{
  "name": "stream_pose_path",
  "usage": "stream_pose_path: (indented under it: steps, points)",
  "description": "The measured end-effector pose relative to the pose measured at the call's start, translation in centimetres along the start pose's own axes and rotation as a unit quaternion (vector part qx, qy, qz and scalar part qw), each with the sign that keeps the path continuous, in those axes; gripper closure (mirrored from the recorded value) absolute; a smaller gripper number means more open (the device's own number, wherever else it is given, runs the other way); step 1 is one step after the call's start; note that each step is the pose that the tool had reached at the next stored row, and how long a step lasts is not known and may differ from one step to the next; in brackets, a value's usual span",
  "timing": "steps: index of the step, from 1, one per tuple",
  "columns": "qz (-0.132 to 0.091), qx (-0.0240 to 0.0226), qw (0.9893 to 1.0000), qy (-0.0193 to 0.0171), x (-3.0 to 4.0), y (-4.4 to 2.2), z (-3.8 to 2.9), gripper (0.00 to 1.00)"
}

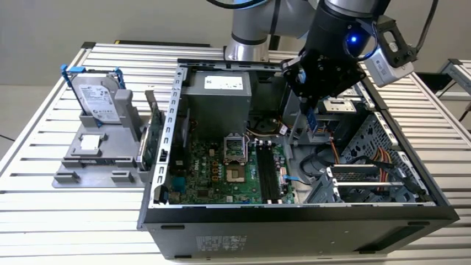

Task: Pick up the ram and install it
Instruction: 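Insert the ram into the slot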

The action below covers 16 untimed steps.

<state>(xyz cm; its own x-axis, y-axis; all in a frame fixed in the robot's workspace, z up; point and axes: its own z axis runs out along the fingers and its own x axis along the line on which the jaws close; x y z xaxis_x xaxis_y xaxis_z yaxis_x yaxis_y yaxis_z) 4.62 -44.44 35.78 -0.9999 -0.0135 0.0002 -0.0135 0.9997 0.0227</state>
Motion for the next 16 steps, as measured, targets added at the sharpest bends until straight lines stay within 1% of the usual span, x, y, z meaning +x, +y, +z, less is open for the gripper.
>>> stream_pose_path:
  steps: [4, 9, 12, 13, 16]
  points:
    - [0.000, -0.0015, 1.0000, 0.0000, 0.00, -0.02, 0.42, 1.00]
    - [0.000, -0.0085, 1.0000, 0.0003, -0.04, -0.16, 0.89, 1.00]
    - [0.001, -0.0112, 0.9999, 0.0013, -0.05, -0.24, 1.17, 1.00]
    - [0.002, -0.0136, 0.9999, 0.0023, -0.12, -0.39, 1.57, 1.00]
    - [0.002, -0.0137, 0.9999, 0.0023, -0.16, -0.43, 1.76, 1.00]
